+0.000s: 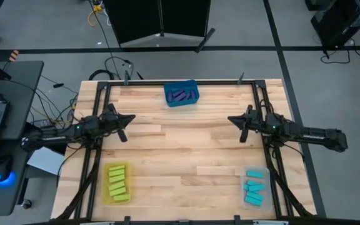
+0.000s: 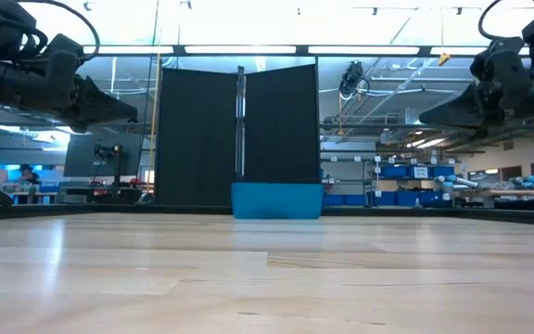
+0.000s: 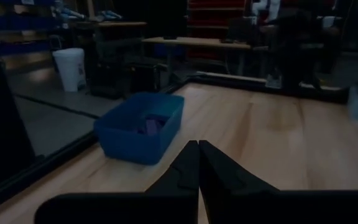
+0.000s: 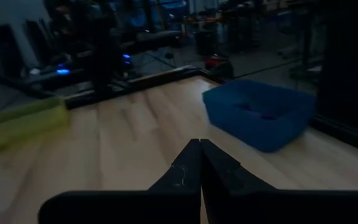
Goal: Sort blocks
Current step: Return to Home Position
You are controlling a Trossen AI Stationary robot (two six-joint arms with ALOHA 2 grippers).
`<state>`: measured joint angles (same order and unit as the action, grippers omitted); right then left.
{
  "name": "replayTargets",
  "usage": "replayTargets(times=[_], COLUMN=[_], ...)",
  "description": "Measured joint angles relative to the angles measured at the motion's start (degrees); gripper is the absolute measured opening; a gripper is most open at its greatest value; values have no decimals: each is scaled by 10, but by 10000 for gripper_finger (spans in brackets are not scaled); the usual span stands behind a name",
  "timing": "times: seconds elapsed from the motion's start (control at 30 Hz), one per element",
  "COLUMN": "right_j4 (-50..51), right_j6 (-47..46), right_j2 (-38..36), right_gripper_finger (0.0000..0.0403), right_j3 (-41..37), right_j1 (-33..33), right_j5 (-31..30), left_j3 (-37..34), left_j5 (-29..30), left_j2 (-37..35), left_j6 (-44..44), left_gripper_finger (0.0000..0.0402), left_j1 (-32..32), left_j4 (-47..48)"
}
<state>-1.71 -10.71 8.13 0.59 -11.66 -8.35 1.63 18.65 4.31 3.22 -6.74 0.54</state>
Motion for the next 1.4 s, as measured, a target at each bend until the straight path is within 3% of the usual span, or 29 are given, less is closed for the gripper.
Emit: replayTargets(times=[0.37,0.8,1.4], right_j4=[122,118,112], right_j6=[-11,4,0], right_j2=[-64,-65,-65], right_gripper_finger=[8,36,40], right_j3=[38,38,38], right_j1=[-2,-2,-2], right_j5=[-55,-70,-68], left_j3=[0,0,-2], left_j5=[114,108,107], left_j2=[-22,62,66], left_j6=[0,42,42], left_gripper_finger=[12,12,12], left_j1=[0,0,0], left_j4=[-7,-8,-26])
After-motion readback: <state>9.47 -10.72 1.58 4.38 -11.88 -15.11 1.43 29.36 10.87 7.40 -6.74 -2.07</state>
